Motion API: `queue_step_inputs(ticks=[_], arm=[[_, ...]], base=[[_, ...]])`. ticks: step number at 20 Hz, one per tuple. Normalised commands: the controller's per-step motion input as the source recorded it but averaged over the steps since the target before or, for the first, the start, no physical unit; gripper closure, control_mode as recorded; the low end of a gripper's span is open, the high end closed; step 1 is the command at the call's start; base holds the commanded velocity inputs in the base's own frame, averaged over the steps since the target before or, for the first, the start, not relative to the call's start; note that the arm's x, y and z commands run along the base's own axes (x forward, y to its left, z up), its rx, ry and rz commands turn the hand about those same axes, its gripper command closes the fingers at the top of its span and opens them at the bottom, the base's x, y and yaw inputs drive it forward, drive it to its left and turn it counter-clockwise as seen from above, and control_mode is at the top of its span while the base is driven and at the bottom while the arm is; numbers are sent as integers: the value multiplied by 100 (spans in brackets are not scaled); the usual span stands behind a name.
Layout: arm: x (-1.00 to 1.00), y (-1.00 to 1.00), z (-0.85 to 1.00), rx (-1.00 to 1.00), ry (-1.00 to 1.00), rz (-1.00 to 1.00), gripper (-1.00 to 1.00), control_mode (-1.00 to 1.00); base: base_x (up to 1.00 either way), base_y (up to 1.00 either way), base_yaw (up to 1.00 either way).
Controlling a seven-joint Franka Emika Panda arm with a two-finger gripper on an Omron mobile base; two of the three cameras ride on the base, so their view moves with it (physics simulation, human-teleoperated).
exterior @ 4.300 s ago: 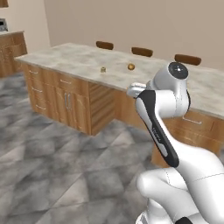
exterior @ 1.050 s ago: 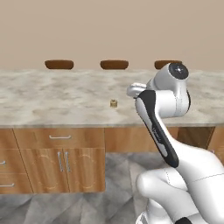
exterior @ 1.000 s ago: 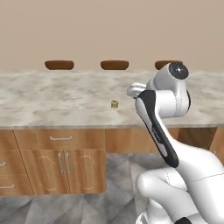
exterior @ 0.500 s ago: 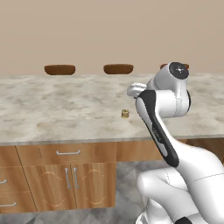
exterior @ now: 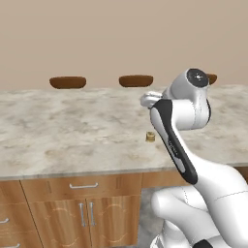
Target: Pick the candle and candle from the dining table and place them in the open cabinet. Close the cabinet after placing the objects.
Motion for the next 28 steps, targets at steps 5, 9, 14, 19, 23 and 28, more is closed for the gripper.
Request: queue_step_inputs(ticks=[5,9,14,19,23,28], arm=[[0,0,0,0,0,0,-100,100],[0,0,0,0,0,0,-100,100],[0,0,0,0,0,0,-100,100],[0,0,0,0,0,0,-100,100],[0,0,0,0,0,0,-100,100],[0,0,0,0,0,0,-100,100]], base=[[0,0,0],[0,0,0],[0,0,0],[0,0,0],[0,0,0],[0,0,0]])
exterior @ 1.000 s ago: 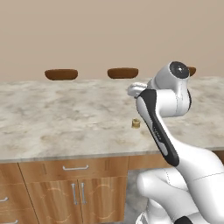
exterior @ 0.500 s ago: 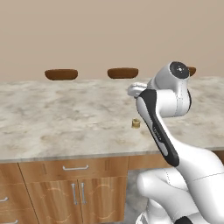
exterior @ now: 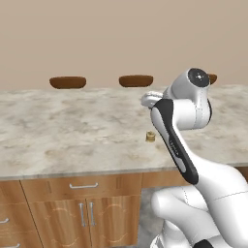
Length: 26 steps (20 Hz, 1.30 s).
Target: Pick the candle and candle from the dining table and place them in the open cabinet. Close the cabinet after placing the objects.
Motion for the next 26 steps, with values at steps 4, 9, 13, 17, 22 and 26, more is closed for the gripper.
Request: queue_step_inputs(ticks=[4,9,13,17,22,26], arm=[[0,0,0,0,0,0,-100,100],[0,1,0,0,0,0,-100,-100],[-1,13,0,-4,-2,-12,-100,-100],[-1,21,-5,-2,-6,-39,-100,-100],[0,22,-14,-1,-2,-45,-100,-100],[0,25,-24,0,0,-45,-100,-100]], base=[[0,0,0],[0,0,0],[0,0,0],[0,0,0],[0,0,0],[0,0,0]])
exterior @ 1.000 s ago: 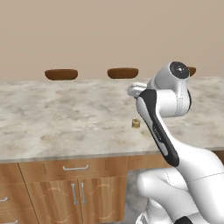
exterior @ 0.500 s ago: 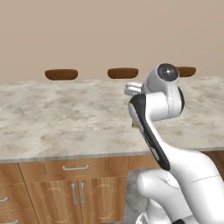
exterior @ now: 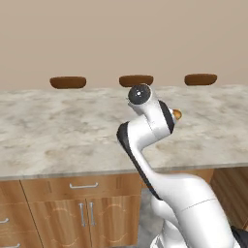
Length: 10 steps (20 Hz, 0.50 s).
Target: Pick the candle and candle from the dining table and place them in the open cabinet. Close the cabinet after placing the objects.
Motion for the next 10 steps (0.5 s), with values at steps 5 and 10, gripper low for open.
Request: queue_step_inputs(ticks=[5,10], arm=[[0,21,-28,3,0,-32,-100,-100],[0,20,-37,10,-17,-19,-100,-100]], base=[[0,0,0],[0,0,0]])
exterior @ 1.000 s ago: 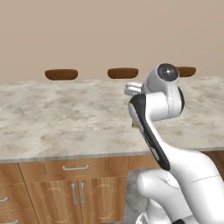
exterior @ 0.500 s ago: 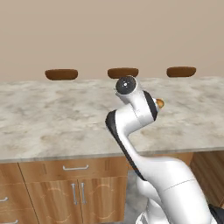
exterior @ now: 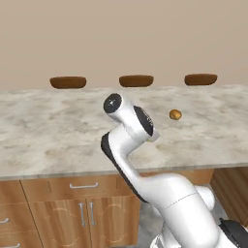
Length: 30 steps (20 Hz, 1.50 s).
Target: Pick the candle and candle from the dining table and place them in the open cabinet. Close the cabinet after placing the objects.
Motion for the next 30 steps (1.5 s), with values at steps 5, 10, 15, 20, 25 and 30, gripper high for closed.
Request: queue_step_inputs(ticks=[5,10,15,20,25,30], arm=[[8,15,-36,1,-14,-15,-100,-100],[20,1,-32,0,5,-11,-100,-100],[30,0,-30,10,21,-16,-100,-100],[30,-3,-26,5,15,-8,-100,-100],[24,-8,-33,0,2,-2,-100,-100],[22,-16,-31,0,0,0,-100,-100]], base=[[0,0,0],[0,0,0],[0,0,0],[0,0,0],[0,0,0],[0,0,0]])
